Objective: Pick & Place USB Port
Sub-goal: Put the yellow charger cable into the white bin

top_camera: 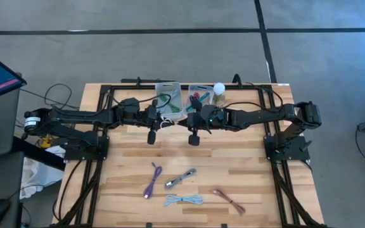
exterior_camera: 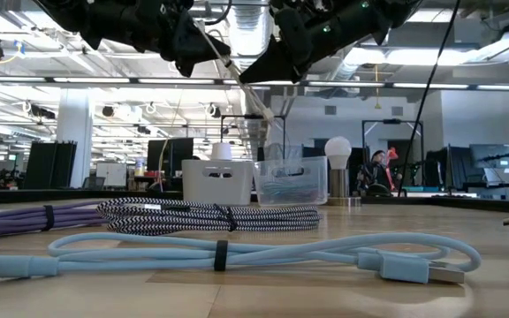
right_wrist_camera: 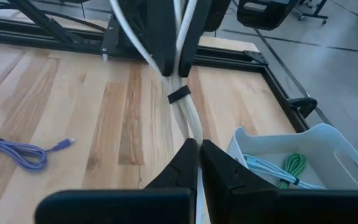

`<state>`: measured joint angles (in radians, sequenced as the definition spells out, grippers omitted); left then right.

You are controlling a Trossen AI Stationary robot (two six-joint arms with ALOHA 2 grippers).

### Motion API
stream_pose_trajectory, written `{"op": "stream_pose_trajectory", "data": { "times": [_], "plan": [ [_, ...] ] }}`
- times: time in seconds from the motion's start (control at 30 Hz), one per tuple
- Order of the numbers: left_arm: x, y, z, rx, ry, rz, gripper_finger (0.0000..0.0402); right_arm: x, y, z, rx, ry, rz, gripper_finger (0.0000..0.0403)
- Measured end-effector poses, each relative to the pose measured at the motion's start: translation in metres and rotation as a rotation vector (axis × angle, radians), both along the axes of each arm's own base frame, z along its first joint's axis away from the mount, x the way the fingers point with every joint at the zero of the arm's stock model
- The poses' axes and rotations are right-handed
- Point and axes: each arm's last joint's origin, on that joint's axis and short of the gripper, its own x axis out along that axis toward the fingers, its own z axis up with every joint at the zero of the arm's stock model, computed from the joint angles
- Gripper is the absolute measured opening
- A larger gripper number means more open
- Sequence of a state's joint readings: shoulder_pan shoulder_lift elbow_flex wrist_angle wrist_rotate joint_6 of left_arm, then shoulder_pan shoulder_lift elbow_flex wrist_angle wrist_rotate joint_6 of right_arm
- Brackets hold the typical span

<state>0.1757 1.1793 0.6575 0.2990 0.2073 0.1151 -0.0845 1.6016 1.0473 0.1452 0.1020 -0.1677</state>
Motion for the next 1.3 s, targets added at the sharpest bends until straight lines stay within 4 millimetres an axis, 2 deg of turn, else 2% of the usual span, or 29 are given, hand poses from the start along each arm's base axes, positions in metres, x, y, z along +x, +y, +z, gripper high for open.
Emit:
{"op": "stream_pose_trajectory", "data": {
  "times": [0.23, 0.47, 0.53, 0.73, 0.87, 1.0, 1.3],
  "plan": [
    [0.000, 0.000, 0.000, 0.017, 0.003, -0.005, 0.0011, 0.000, 0.000, -0.001, 0.008, 0.007, -0.004, 0.0002],
    [-0.001, 0.002, -0.003, 0.070, 0.030, 0.036, 0.0010, -0.011, 0.000, -0.002, 0.021, 0.105, -0.015, 0.0047],
    [-0.002, 0.004, -0.005, 0.071, 0.051, 0.049, 0.0010, -0.015, 0.000, 0.005, 0.019, 0.096, -0.017, 0.0060],
    [-0.004, 0.013, -0.003, 0.110, 0.049, 0.099, 0.0010, -0.046, 0.003, 0.030, 0.032, 0.146, -0.020, 0.0087],
    [-0.008, 0.026, -0.001, 0.164, 0.052, 0.188, 0.0010, -0.067, 0.005, 0.043, 0.059, 0.183, -0.034, 0.0092],
    [-0.014, 0.047, -0.004, 0.161, 0.078, 0.288, 0.0010, -0.081, 0.006, 0.046, 0.075, 0.244, -0.039, 0.0092],
    [-0.036, 0.092, -0.005, 0.140, 0.110, 0.489, 0.0010, -0.093, 0.009, 0.030, 0.147, 0.369, -0.090, 0.0092]
  ]
}}
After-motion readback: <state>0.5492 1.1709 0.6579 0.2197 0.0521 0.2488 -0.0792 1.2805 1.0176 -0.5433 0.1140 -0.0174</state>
